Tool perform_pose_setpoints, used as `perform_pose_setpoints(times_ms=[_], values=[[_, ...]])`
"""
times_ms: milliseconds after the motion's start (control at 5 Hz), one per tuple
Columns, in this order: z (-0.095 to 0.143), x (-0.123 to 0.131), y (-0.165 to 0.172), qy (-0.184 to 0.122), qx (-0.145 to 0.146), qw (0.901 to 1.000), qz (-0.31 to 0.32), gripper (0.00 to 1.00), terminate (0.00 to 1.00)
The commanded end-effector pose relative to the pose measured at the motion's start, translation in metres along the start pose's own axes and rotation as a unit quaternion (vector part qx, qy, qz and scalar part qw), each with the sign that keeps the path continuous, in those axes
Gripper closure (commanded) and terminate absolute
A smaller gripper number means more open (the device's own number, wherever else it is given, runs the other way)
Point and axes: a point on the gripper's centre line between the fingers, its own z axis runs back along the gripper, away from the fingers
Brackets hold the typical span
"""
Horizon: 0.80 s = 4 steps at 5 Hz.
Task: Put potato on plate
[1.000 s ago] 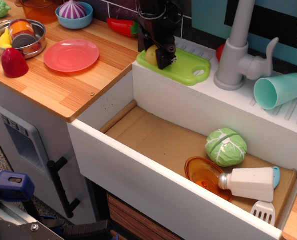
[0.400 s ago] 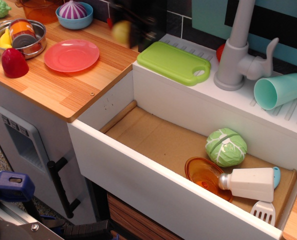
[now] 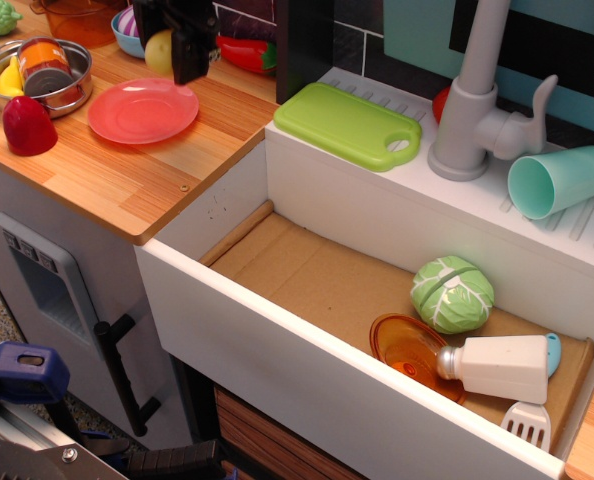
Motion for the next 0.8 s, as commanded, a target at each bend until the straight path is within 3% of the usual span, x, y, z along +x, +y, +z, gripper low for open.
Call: perform_pose_setpoints(times_ms=[0,400,600], values=[[-0.014,-0.014,0.023,-0.020,0.007,0.9993,-0.031,1.00,0.00],[-0.041,-0.020,0.041,-0.039,0.015,0.9984,-0.039,1.00,0.00],[-0.045,-0.022,0.043,-0.058,0.027,0.9968,-0.048,1.00,1.00]])
